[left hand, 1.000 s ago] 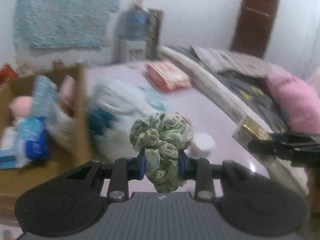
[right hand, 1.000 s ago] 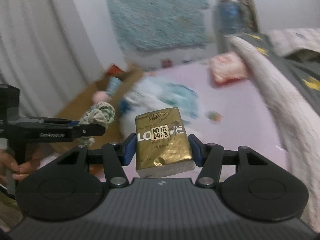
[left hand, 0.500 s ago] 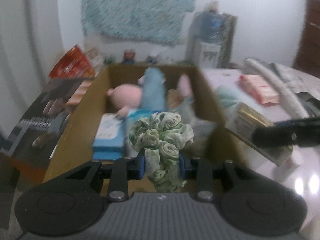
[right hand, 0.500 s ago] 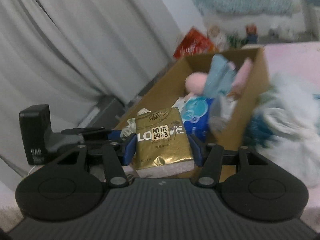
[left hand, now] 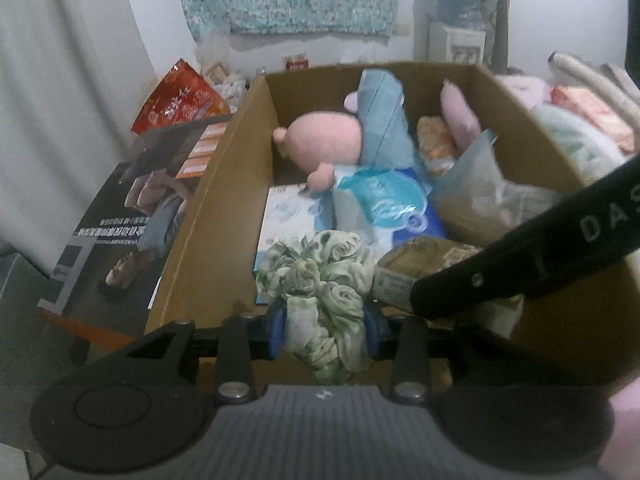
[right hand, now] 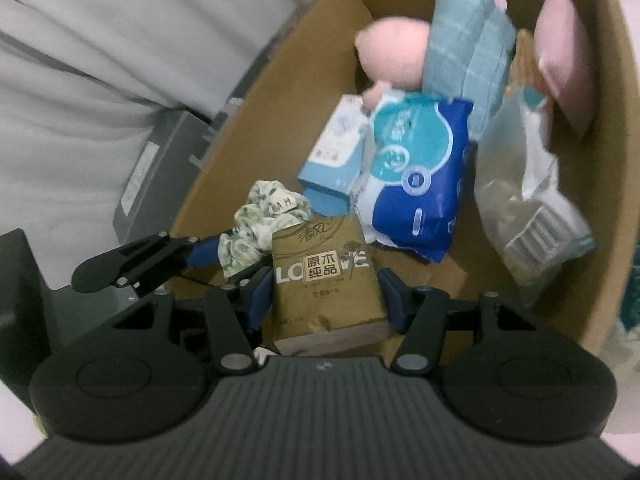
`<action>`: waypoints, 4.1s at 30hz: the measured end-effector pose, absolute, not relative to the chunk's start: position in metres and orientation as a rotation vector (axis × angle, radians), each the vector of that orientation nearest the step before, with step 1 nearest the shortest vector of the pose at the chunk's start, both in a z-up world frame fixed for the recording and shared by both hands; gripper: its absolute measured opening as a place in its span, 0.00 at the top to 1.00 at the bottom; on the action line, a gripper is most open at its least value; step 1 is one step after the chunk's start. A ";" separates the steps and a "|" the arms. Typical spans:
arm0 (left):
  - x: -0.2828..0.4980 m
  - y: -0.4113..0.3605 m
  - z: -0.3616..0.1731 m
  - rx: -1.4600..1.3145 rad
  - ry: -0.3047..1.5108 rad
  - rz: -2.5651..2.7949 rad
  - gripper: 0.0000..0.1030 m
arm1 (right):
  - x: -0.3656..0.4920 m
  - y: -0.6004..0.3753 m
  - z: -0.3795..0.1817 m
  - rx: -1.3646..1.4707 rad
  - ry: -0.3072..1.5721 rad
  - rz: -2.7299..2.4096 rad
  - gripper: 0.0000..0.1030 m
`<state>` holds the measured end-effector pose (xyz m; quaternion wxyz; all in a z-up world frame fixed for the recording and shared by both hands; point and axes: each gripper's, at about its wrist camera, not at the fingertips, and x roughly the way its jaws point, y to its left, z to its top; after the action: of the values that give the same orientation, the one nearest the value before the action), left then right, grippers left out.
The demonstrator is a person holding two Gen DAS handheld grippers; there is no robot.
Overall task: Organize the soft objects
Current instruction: 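Carry both items into the cardboard box and open both grippers, then move both grippers back over the bed toward the white cup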
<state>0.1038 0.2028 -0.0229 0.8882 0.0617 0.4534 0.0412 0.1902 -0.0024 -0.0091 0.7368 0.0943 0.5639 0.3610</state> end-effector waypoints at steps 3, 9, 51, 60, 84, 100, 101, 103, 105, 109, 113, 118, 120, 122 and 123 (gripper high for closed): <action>0.107 0.206 -0.030 0.134 0.961 0.093 0.58 | 0.197 0.006 -0.024 0.203 1.281 0.772 0.45; 0.113 0.211 -0.037 0.139 0.987 0.109 0.50 | 0.200 0.011 -0.039 0.222 1.338 0.751 0.45; 0.052 0.183 0.019 0.146 0.831 0.208 0.14 | 0.135 -0.054 0.046 0.165 0.895 0.849 0.11; 0.036 0.166 0.019 0.156 0.830 0.199 0.14 | 0.098 -0.097 0.055 0.154 0.796 0.824 0.09; -0.011 0.005 -0.021 0.113 0.600 -0.228 0.06 | -0.020 -0.308 -0.015 0.246 0.593 0.277 0.07; -0.015 -0.043 -0.041 0.246 0.639 -0.301 0.10 | 0.060 -0.294 -0.064 0.016 0.624 0.220 0.20; -0.016 -0.043 -0.042 0.241 0.644 -0.306 0.11 | 0.063 -0.294 -0.067 0.016 0.635 0.217 0.27; -0.016 -0.044 -0.046 0.232 0.663 -0.315 0.13 | 0.067 -0.299 -0.070 0.053 0.654 0.216 0.48; -0.017 -0.044 -0.049 0.226 0.678 -0.321 0.16 | 0.068 -0.309 -0.071 0.129 0.662 0.234 0.50; -0.019 -0.046 -0.056 0.215 0.703 -0.339 0.19 | 0.068 -0.327 -0.072 0.292 0.683 0.266 0.52; -0.019 -0.046 -0.064 0.193 0.733 -0.358 0.20 | 0.070 -0.349 -0.084 0.593 0.764 0.372 0.60; -0.015 -0.048 -0.077 0.180 0.786 -0.398 0.21 | 0.068 -0.356 -0.101 0.822 0.830 0.455 0.79; -0.013 -0.051 -0.081 0.179 0.799 -0.412 0.21 | 0.065 -0.353 -0.098 0.789 0.813 0.438 0.79; -0.010 -0.055 -0.085 0.182 0.812 -0.427 0.21 | 0.062 -0.350 -0.091 0.723 0.794 0.405 0.77; -0.007 -0.057 -0.087 0.181 0.820 -0.435 0.21 | 0.062 -0.350 -0.088 0.691 0.788 0.391 0.77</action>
<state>-0.0071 -0.0568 -0.0867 0.8903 0.0874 0.3948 -0.2093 0.0618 -0.3498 -0.0884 0.8475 0.3279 0.3739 0.1855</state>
